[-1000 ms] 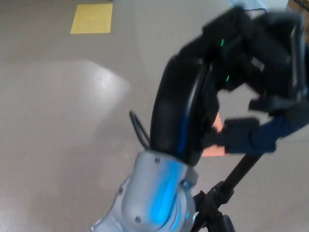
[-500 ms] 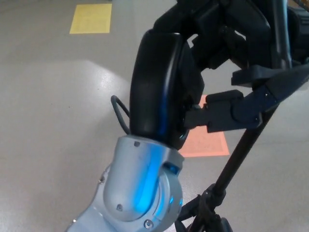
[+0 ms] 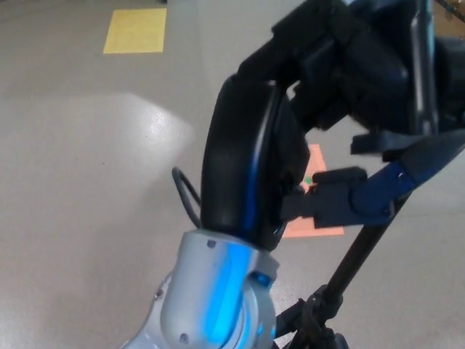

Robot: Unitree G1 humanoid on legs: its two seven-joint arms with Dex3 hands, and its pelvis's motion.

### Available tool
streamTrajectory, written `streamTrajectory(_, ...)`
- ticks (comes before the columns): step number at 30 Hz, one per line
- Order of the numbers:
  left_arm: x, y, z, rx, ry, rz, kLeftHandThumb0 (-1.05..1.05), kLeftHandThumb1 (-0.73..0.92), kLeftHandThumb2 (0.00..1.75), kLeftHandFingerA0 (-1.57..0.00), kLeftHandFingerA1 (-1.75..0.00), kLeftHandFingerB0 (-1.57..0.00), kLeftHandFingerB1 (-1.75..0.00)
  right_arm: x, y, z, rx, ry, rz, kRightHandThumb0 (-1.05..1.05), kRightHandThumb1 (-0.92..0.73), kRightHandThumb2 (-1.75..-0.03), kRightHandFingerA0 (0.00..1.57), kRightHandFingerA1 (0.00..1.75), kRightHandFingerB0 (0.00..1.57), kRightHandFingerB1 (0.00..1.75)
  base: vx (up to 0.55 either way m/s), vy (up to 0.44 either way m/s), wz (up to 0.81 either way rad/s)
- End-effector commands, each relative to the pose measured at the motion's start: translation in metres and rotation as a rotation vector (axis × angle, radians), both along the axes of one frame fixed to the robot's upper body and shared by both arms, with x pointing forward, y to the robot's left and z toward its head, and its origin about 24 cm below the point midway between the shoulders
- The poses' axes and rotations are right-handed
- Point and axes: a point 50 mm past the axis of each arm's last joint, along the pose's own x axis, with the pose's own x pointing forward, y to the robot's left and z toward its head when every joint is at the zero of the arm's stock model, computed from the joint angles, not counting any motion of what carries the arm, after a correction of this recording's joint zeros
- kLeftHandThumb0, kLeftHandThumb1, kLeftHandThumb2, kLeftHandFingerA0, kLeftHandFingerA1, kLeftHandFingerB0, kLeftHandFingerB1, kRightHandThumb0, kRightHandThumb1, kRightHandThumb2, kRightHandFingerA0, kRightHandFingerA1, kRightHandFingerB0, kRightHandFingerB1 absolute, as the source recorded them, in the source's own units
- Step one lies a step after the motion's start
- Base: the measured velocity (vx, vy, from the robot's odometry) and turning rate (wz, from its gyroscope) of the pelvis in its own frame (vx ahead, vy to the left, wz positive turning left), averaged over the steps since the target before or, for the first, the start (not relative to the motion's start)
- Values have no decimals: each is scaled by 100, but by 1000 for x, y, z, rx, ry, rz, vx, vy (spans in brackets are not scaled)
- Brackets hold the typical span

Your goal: A phone stand is kept on the floor and the robot uses both its hands to grab it and uses its left hand to extend the phone stand by pulling it upwards

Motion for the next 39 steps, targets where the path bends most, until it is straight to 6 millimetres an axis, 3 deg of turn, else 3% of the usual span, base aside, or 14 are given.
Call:
streamTrajectory(1, 0, 11, -100, 27, 409, 25, -8, 53, 74, -83, -175, -67, -175, -8, -6, -10, -48, 56, -16, -19, -85, -78, 119, 175, 97, 175, 0, 0, 0)
streamTrajectory(2, -3, 15, -110, 45, 437, 37, -8, 53, 74, -83, -175, -67, -175, -8, -8, -11, -55, 59, -19, -19, -85, -78, 119, 175, 97, 175, 0, 0, 0)
streamTrajectory(6, -6, 19, -122, 37, 481, 56, -9, 50, 77, -86, -175, -69, -175, -6, -10, -10, -93, 40, -7, -18, -86, -78, 120, 175, 95, 175, 0, 0, 0)
streamTrajectory(9, -12, 27, -147, 34, 564, 87, -8, 50, 78, -87, -175, -68, -175, -8, -14, -11, 0, 50, -4, -24, -85, -80, 120, 175, 96, 175, 0, 0, 0)
streamTrajectory(13, -13, 27, -149, 30, 561, 88, -8, 50, 78, -87, -175, -68, -175, -8, -14, -11, -1, 51, -4, -24, -85, -80, 120, 175, 96, 175, 0, 0, 0)
streamTrajectory(16, -17, 41, -181, 64, 624, 138, -11, 49, 80, -89, -175, -77, -175, -9, -16, -12, 3, 81, -44, -23, -86, -75, 113, 175, 90, 175, 0, 0, 0)
streamTrajectory(19, -20, 48, -194, 90, 638, 160, -9, 48, 81, -88, -175, -77, -175, -9, -18, -12, -15, 77, -51, -22, -88, -75, 113, 175, 88, 175, 0, 0, 0)
streamTrajectory(39, -25, 62, -193, 276, 378, 246, -15, 63, 64, -87, -175, -70, -175, -9, -19, -2, -10, 10, -46, -25, -87, -73, 112, 175, 84, 175, 0, 0, 0)
